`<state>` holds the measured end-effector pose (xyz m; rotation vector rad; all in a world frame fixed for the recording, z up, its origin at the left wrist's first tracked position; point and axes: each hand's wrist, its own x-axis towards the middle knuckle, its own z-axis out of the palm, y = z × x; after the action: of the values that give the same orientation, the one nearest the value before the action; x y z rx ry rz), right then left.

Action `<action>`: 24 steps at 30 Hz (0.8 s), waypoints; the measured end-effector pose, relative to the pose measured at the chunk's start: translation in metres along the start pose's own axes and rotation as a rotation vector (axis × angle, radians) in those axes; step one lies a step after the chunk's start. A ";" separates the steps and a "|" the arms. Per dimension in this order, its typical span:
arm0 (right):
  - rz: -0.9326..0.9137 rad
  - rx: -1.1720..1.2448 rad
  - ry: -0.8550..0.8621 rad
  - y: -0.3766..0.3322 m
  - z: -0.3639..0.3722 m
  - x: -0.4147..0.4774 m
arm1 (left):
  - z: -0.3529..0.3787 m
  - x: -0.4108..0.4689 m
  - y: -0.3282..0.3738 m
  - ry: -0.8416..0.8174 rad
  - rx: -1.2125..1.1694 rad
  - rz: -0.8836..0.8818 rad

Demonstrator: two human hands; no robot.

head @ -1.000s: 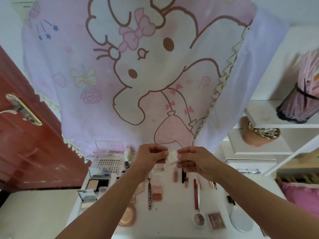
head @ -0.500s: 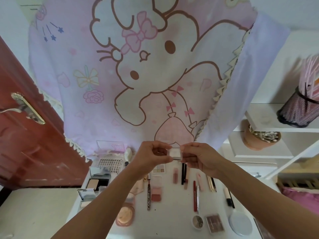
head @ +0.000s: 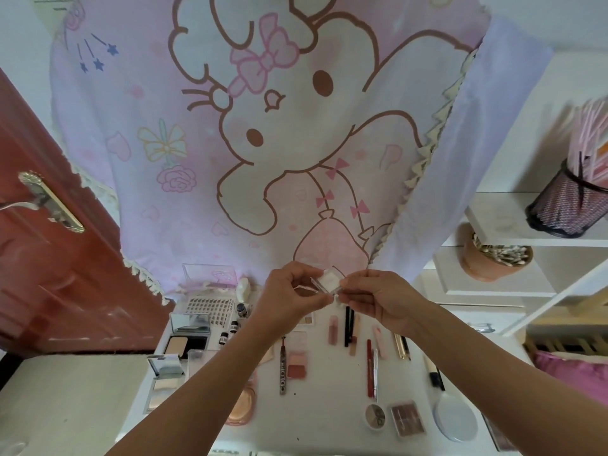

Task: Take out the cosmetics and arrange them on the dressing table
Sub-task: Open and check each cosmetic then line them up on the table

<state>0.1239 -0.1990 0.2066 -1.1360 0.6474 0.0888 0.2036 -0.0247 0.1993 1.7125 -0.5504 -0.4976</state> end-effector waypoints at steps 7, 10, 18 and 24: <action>0.021 -0.062 -0.025 -0.002 0.001 -0.003 | -0.004 0.000 0.004 -0.005 0.036 0.031; 0.019 -0.049 -0.022 -0.004 0.002 0.000 | -0.006 0.000 0.002 -0.022 -0.058 -0.024; -0.015 -0.027 -0.055 -0.009 0.005 0.003 | -0.009 0.000 0.005 -0.004 -0.214 -0.071; -0.274 -0.391 -0.136 -0.011 0.003 -0.001 | -0.018 0.004 0.003 0.015 -0.280 -0.123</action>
<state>0.1290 -0.2011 0.2172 -1.5721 0.3551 0.0593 0.2175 -0.0140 0.2056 1.4858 -0.3472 -0.6190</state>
